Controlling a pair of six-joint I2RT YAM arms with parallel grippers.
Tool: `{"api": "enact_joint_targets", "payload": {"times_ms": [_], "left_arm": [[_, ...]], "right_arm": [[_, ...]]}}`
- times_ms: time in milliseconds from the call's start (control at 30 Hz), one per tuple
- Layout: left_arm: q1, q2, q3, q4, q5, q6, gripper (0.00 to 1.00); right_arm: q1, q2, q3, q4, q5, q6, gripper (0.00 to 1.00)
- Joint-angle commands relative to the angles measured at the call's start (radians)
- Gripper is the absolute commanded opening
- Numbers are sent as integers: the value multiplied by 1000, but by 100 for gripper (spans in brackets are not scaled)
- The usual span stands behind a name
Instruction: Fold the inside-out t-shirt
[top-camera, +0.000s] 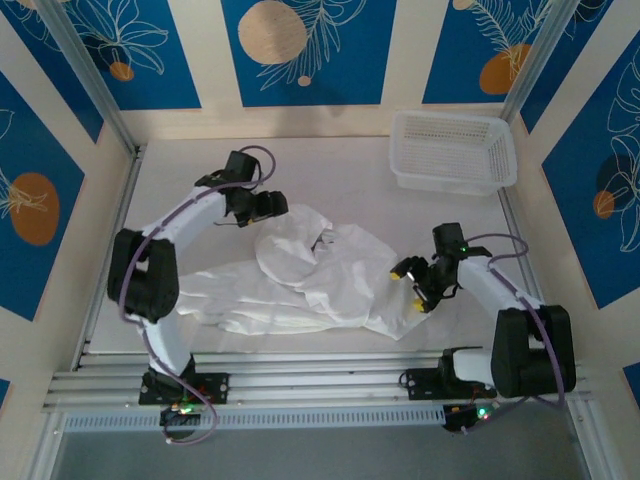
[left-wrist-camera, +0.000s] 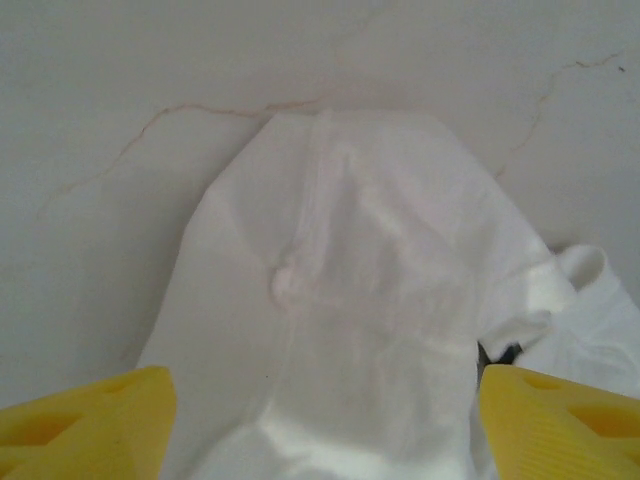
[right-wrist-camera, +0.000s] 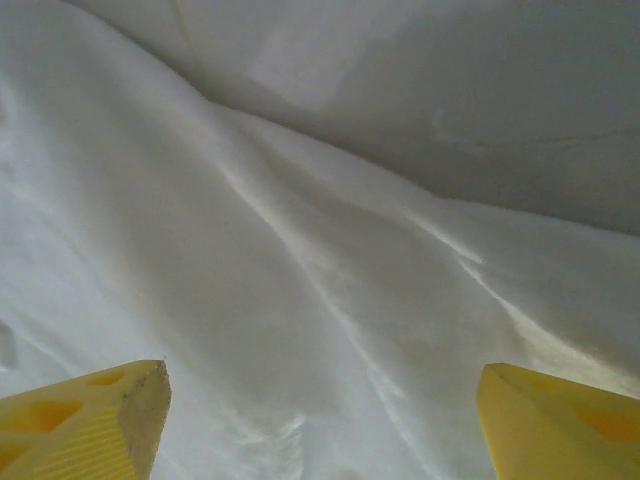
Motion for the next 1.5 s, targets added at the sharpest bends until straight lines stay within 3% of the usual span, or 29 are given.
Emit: {"api": "enact_joint_targets", "payload": {"times_ms": [0, 100, 167, 333, 467, 500, 667, 867, 1100, 1267, 1467], "left_arm": [[-1, 76, 65, -34, -64, 16, 80], [-2, 126, 69, -23, -72, 9, 75], [-2, 163, 74, -8, -11, 0, 70], [-2, 197, 42, 51, 69, -47, 35], [-2, 185, 43, 47, 57, -48, 1], [-2, 178, 48, 37, 47, -44, 0], [20, 97, 77, 1, 19, -35, 0], [80, -149, 266, -100, -51, -19, 0], [90, -409, 624, -198, -313, 78, 0], [89, -608, 624, -80, -416, 132, 0], [88, -704, 669, -19, -425, 194, 0]], "right_arm": [[17, 53, -4, -19, 42, 31, 82], [34, 76, -31, 37, 41, 48, 75], [49, 95, -24, 55, 47, 48, 67], [64, 95, 8, 47, 66, 29, 1], [64, 25, 11, 43, 86, 36, 0], [64, 1, 16, 36, 98, 36, 0], [64, -106, 92, -29, 142, 2, 0], [63, -227, 448, -94, 211, -158, 0], [63, -283, 823, 112, 249, -307, 0], [63, -295, 978, 223, 252, -347, 0], [63, -303, 1109, 337, 180, -396, 0]]}}
